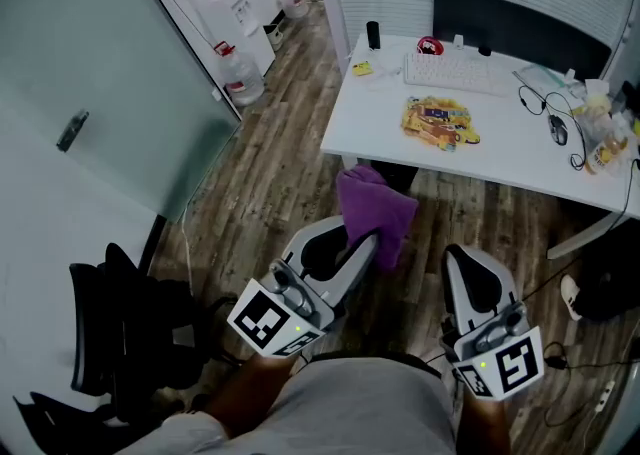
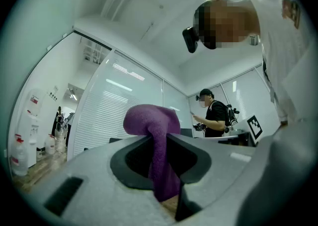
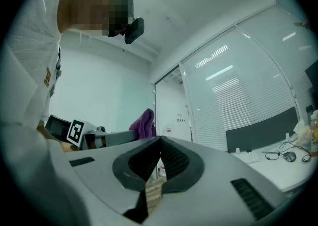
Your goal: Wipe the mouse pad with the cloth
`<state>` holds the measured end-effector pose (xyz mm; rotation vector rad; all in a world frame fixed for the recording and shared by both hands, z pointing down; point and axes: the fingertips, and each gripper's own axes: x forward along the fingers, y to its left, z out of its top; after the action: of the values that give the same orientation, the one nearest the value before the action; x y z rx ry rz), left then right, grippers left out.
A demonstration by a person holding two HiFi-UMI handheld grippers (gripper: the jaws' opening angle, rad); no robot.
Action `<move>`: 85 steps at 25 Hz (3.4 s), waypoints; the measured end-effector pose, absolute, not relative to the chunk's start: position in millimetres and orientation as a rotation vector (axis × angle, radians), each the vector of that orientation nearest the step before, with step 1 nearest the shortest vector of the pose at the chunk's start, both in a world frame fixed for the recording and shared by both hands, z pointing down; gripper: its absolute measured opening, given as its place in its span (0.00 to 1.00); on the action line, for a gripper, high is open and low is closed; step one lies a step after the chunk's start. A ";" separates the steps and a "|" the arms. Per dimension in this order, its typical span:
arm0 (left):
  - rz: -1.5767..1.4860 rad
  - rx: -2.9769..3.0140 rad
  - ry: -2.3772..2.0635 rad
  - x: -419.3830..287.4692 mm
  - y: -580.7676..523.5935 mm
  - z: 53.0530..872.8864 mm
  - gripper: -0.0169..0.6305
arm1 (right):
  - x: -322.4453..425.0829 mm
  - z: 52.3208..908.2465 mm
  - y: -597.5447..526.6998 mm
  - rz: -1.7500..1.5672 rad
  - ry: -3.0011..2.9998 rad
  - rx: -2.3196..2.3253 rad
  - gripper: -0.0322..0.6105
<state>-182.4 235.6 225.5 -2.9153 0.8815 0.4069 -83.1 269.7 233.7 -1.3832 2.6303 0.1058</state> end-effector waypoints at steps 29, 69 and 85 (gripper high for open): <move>0.343 -2.862 1.016 -108.0 193.5 240.7 0.15 | 13.8 256.5 223.6 0.055 2.683 -1.336 0.07; 0.290 -3.066 0.747 -74.8 -126.6 285.7 0.15 | 44.8 301.5 -71.6 -0.099 2.629 -1.719 0.07; 0.126 -3.134 0.616 -24.9 -157.5 310.4 0.15 | 66.3 327.3 -105.5 -0.145 2.713 -1.801 0.07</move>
<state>-24.9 -157.5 310.4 -3.1340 0.6158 0.1261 66.3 -105.5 327.3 -1.8014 2.7128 -0.1453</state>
